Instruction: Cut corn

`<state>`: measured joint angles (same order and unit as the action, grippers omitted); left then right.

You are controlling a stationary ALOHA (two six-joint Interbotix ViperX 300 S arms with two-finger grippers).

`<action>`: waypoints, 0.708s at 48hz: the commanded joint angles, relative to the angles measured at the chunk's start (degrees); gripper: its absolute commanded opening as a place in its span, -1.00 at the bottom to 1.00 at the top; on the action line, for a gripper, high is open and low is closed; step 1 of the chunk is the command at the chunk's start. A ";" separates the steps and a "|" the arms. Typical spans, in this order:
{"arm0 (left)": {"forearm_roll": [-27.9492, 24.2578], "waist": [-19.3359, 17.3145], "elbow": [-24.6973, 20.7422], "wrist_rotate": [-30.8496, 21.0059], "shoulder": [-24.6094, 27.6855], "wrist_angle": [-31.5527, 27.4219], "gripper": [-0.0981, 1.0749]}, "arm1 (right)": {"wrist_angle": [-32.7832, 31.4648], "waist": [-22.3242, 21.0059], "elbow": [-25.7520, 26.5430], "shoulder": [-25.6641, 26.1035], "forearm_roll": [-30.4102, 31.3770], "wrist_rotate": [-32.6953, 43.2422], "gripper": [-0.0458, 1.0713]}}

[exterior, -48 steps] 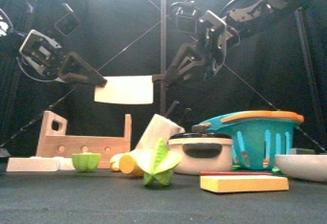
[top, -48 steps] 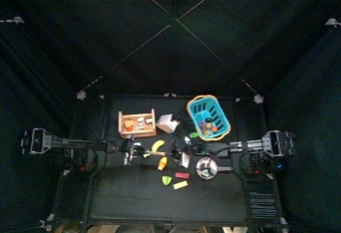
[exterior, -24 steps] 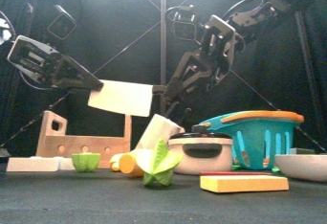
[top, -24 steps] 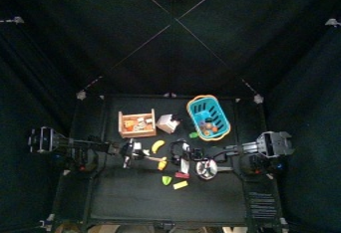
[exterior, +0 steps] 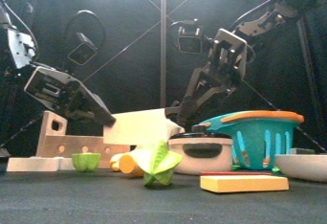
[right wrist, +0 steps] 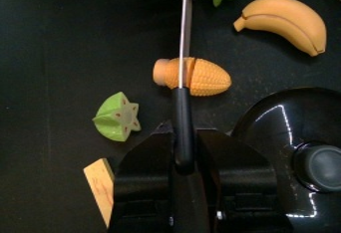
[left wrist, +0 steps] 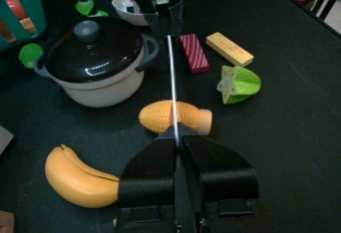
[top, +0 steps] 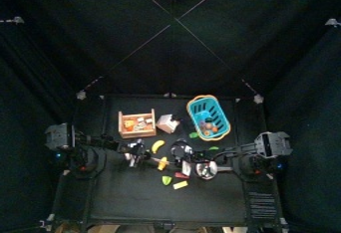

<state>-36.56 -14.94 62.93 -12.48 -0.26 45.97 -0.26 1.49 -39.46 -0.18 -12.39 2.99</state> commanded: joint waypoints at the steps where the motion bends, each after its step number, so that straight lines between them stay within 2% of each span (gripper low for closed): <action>1: 0.09 -0.79 -2.02 0.18 0.53 1.05 -0.18 | 1.41 0.26 1.32 0.62 -0.09 -0.09 -0.13; 34: 0.26 -1.67 -1.93 0.00 0.79 1.14 -0.18 | 1.41 0.26 1.49 -1.23 -0.09 -0.26 -0.13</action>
<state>-36.65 -16.26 62.75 -12.48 0.70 46.14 0.00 1.58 -39.38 -2.20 -12.48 2.90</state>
